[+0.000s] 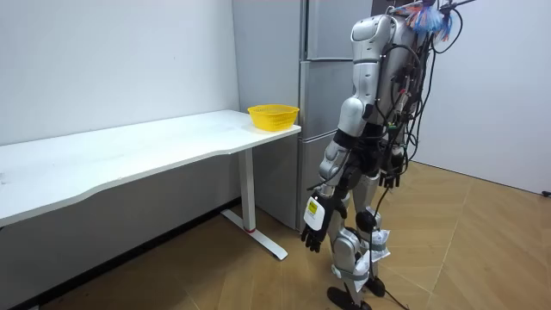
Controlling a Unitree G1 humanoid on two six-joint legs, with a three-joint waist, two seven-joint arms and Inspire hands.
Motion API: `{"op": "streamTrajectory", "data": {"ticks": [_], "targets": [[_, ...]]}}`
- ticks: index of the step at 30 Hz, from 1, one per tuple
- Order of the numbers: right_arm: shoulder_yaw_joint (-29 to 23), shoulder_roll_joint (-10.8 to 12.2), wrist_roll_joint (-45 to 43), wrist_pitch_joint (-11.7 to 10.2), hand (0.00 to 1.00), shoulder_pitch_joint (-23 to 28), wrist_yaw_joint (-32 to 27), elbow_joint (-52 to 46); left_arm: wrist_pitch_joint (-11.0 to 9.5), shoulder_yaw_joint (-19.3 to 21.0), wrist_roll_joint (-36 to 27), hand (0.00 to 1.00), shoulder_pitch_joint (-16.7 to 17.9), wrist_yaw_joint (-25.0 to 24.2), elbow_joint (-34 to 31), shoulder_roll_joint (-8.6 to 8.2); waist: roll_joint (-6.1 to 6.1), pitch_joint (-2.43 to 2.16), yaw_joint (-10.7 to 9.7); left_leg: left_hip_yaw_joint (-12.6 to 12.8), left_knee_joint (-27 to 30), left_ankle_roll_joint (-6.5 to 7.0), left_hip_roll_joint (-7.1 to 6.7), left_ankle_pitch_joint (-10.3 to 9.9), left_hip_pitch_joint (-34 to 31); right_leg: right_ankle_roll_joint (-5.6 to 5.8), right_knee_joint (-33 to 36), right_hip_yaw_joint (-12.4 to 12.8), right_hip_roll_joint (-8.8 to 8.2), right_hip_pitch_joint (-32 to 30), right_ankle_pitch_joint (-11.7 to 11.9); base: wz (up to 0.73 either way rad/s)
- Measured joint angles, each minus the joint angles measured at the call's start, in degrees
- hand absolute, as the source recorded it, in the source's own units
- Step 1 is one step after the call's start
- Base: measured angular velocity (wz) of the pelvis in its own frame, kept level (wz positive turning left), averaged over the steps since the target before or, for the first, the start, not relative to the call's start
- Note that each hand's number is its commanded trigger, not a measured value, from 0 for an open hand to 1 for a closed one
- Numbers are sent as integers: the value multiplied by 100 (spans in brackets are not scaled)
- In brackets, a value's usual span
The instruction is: Retrieve from the upper fridge
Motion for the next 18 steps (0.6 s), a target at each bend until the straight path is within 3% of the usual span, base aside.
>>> {"op": "streamTrajectory", "data": {"ticks": [18], "targets": [[0,-1,3,0,0,3,-70,-15,37,0,-5,0,-8,-6,1,0,-15,1,0,0,-8,0,-1,0,-2,0,-23,-5,-2,-2,0,0]]}}
